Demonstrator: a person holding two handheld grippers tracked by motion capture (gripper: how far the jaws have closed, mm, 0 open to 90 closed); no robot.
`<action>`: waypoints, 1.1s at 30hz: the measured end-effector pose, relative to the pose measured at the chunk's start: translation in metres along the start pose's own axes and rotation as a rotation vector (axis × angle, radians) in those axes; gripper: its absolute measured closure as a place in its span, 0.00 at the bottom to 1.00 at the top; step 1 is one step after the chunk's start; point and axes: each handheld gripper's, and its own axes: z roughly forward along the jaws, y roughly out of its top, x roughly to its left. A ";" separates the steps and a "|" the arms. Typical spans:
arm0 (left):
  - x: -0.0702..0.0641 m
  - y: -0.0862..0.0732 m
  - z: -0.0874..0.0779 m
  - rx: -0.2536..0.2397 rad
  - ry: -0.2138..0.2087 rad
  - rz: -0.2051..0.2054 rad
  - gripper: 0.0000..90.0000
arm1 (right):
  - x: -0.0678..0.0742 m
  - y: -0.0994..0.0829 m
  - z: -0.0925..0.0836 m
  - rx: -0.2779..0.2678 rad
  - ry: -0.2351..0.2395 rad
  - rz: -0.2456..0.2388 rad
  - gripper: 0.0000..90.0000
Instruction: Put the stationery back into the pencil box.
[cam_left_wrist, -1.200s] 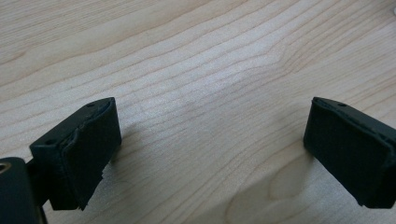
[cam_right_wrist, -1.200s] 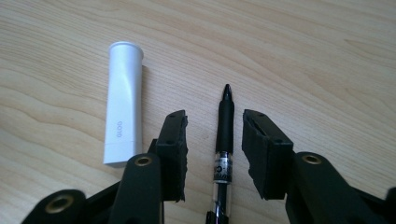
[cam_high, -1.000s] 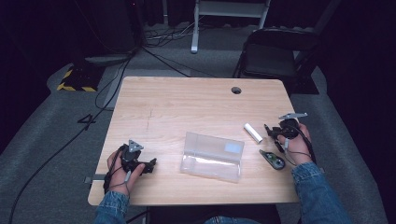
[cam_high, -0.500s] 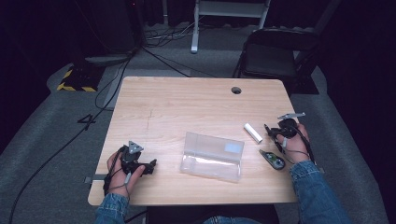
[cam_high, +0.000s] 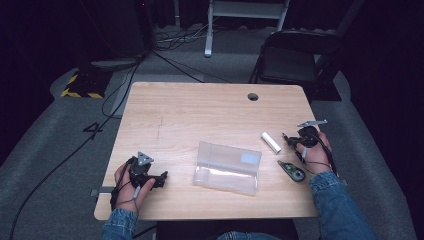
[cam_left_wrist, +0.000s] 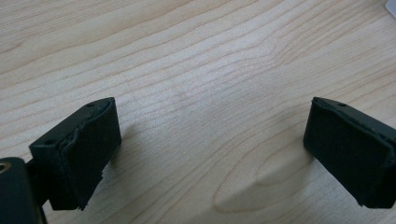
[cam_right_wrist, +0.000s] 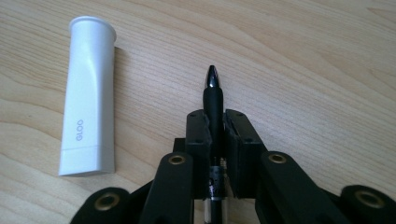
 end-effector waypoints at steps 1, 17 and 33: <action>0.000 0.000 0.000 0.000 0.000 0.000 0.05 | 0.000 0.000 -0.001 -0.003 0.000 0.002 0.90; 0.000 0.000 0.000 0.002 -0.003 0.003 0.05 | 0.008 0.009 -0.027 -0.067 0.016 -0.014 0.90; 0.000 0.000 0.000 0.001 -0.003 -0.001 0.05 | 0.043 0.027 -0.064 -0.158 0.073 -0.115 0.90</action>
